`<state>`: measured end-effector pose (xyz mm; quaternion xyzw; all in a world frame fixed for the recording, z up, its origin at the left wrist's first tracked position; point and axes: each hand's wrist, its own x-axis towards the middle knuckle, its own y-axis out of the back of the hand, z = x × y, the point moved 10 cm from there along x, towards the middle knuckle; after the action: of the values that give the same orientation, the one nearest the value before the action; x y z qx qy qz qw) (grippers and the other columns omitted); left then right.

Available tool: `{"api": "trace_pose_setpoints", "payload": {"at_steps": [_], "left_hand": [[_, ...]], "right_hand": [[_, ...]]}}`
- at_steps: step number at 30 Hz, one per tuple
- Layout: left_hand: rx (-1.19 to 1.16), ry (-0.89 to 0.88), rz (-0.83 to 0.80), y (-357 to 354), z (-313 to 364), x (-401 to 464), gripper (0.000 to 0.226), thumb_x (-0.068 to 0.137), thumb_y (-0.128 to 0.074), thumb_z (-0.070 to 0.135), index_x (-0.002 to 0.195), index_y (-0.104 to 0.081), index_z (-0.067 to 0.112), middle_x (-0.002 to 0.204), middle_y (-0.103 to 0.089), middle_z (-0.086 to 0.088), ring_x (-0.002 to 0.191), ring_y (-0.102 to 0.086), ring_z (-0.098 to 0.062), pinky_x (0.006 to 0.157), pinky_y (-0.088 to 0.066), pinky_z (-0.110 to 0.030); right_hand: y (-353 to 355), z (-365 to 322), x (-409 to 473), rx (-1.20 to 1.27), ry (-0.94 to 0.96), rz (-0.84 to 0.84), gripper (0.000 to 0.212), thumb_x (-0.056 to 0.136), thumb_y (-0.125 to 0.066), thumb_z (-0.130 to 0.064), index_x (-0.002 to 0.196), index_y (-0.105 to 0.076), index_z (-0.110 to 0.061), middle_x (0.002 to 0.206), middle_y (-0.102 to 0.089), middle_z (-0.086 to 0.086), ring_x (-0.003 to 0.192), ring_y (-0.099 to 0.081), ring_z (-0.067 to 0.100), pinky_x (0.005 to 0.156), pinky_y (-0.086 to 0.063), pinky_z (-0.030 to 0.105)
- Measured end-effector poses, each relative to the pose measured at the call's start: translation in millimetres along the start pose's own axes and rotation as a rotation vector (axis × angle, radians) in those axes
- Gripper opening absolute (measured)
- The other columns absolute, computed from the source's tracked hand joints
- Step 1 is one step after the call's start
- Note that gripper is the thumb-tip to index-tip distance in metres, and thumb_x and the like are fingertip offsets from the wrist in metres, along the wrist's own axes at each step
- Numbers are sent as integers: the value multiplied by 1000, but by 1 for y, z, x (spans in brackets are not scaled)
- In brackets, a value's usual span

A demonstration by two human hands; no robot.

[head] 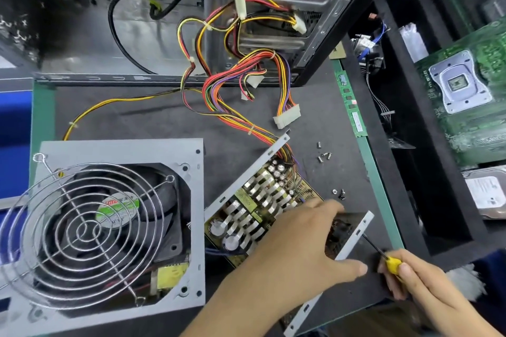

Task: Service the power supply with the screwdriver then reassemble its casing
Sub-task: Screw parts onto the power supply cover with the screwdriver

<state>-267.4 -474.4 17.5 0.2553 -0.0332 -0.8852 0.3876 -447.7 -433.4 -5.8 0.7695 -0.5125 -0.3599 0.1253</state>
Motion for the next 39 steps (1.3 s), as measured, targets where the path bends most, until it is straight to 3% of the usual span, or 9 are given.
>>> {"api": "trace_pose_setpoints", "payload": {"at_steps": [4, 8, 13, 17, 19, 21, 25, 35, 39], "left_hand": [[-56, 33, -1, 0, -6, 1, 86, 78, -75, 48, 146, -26, 27, 142, -39, 12, 124, -47, -11, 103, -45, -36], [-76, 39, -18, 0, -7, 0, 75, 77, -75, 51, 136, -33, 31, 137, -40, 16, 120, -50, -10, 100, -47, -37], [-97, 20, -12, -1, -7, 2, 66, 78, -74, 54, 130, -42, 29, 129, -42, 16, 117, -50, -7, 99, -48, -36], [-134, 34, 20, 0, -11, 2, 67, 77, -74, 54, 127, -35, 30, 127, -43, 13, 113, -53, -10, 96, -50, -37], [-152, 38, 37, 1, -12, 3, 71, 75, -76, 52, 124, -29, 32, 127, -44, 11, 112, -54, -12, 93, -52, -39], [-162, 44, 40, 2, -14, 4, 75, 73, -78, 53, 123, -26, 35, 128, -43, 12, 113, -53, -12, 92, -53, -40], [-158, 17, 48, 3, -12, 3, 82, 70, -78, 56, 127, -22, 43, 136, -34, 20, 119, -49, -9, 95, -51, -40], [-137, -4, 122, 3, -7, -2, 58, 75, -66, 53, 122, -33, 45, 114, -42, 30, 113, -49, -2, 94, -50, -41], [-129, 33, 162, 4, -9, -3, 55, 74, -66, 50, 121, -37, 47, 113, -44, 31, 106, -54, 2, 94, -51, -37]], "right_hand": [[0, -2, -1, 110, -6, -4, 16, 88, -49, -14, 91, -63, -21, 68, -57, 14, 59, -53, 17, 58, -43, 21], [5, 6, -5, 235, -82, 76, 14, 71, -68, -4, 80, -57, -4, 73, -54, 12, 62, -48, 15, 58, -39, 19], [12, 16, -5, 291, -141, 188, 25, 60, -71, 8, 76, -52, 8, 75, -57, 13, 64, -56, 17, 59, -44, 20], [10, 17, -9, 294, -165, 159, 14, 70, -64, 16, 79, -60, 6, 71, -64, 10, 57, -56, 19, 54, -47, 21], [9, 11, -11, 277, -146, 132, 11, 79, -58, 5, 84, -67, 2, 75, -68, 16, 57, -57, 21, 56, -49, 21], [7, 8, -10, 280, -150, 113, 22, 82, -51, -8, 87, -72, -3, 75, -66, 20, 59, -57, 23, 58, -49, 24], [3, 3, -7, 238, -143, 83, 29, 87, -45, -15, 94, -73, -16, 69, -61, 19, 60, -54, 18, 59, -45, 23], [-1, 2, -11, 283, -128, 44, 14, 86, -54, -23, 92, -66, -19, 73, -58, 12, 65, -50, 13, 62, -42, 20], [-1, 7, -13, 281, -121, 23, 20, 85, -56, -32, 97, -65, -18, 74, -58, 9, 65, -49, 13, 62, -42, 23]]}}
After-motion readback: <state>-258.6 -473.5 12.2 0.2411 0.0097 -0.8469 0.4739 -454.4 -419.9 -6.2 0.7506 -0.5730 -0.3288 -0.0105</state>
